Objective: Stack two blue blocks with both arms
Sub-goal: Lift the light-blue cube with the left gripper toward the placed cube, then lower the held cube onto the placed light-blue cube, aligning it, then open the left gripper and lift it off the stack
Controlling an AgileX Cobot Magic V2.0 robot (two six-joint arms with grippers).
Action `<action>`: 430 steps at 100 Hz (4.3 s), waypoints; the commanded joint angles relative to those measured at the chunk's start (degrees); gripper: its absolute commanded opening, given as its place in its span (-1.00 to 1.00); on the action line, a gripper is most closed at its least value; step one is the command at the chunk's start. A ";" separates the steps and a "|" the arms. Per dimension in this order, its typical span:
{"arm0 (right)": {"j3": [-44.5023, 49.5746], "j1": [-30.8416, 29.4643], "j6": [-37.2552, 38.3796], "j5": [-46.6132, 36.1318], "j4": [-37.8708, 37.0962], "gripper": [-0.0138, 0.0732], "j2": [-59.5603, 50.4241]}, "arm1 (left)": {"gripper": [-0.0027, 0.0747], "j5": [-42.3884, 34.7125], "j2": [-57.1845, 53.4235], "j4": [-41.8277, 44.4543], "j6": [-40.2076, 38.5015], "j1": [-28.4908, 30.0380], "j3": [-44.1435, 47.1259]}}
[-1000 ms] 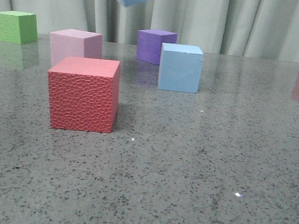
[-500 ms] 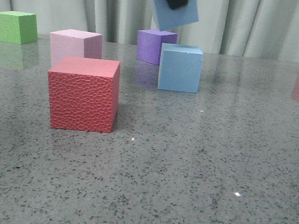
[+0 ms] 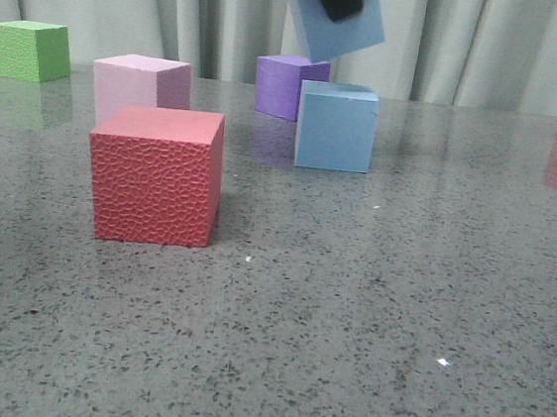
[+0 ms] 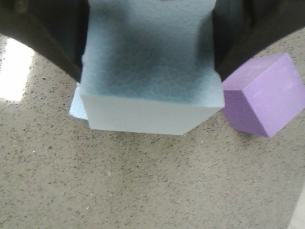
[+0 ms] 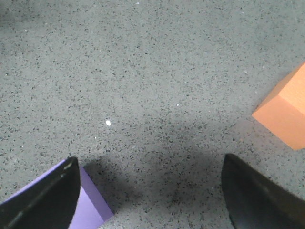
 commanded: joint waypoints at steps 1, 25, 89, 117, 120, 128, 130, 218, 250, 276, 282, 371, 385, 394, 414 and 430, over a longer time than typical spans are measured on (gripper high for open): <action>-1.39 -0.38 -0.34 -3.26 -0.63 0.70 -0.53 | -0.17 -0.04 -2.97 -2.28 0.20 -0.41 -2.00; -1.39 -0.38 -0.34 -3.26 -0.63 0.70 -0.53 | -0.17 0.91 -2.49 -2.98 4.00 -0.41 -2.00; -1.39 -0.38 -0.34 -3.33 -0.63 0.70 -0.53 | -0.17 0.91 -2.50 -3.21 7.57 -0.56 -2.00; -1.39 -0.38 -0.34 -3.40 -0.63 0.70 -0.53 | -0.17 0.91 -2.50 -2.25 7.57 -0.56 -2.00; -1.39 -0.38 -0.34 -3.40 -0.63 0.70 -0.53 | -0.17 0.91 -2.50 -2.25 7.57 -0.56 -2.00; -1.39 -0.38 -0.34 -3.40 -0.63 0.70 -0.53 | -0.17 0.91 -2.50 -2.25 7.57 -0.56 -2.00; -1.39 -0.38 -0.34 -3.40 -0.63 0.70 -0.53 | -0.17 0.91 -2.50 -2.25 7.57 -0.56 -2.00; -1.39 -0.38 -0.34 -3.51 -0.63 0.70 -0.53 | -0.17 0.91 -2.50 -1.56 8.92 -0.94 0.10; -1.39 -0.38 -0.34 -3.51 -0.63 0.70 -0.53 | -0.17 0.91 -2.50 -1.56 9.14 -0.94 0.10; -1.39 -0.38 -0.34 -3.51 -0.63 0.70 -0.53 | -0.08 0.91 -2.50 -1.56 9.14 -0.94 0.10; -1.39 -0.38 -0.34 -3.51 -0.63 0.70 -0.53 | -0.02 0.91 -2.50 -1.56 9.14 -0.94 0.10; -1.39 -0.38 -0.34 -3.51 -0.63 0.70 -0.53 | 0.70 0.91 -2.83 -1.86 9.14 -0.94 0.10; -1.39 -0.38 -0.34 -3.51 -0.63 0.70 -0.53 | 0.70 0.91 -3.91 -1.49 7.71 -0.94 -0.40; -1.39 -0.38 -0.34 -3.51 -0.63 0.70 -0.53 | 0.70 0.91 -4.88 -1.27 5.27 -0.94 -0.61; -1.39 -0.38 -0.34 -3.51 -0.63 0.70 -0.53 | 0.70 0.91 -7.30 -0.33 0.26 -0.57 -0.61; -1.39 -0.38 -0.34 -3.48 -0.69 0.70 -0.53 | 0.70 0.91 -9.40 -0.43 -4.78 0.76 -0.61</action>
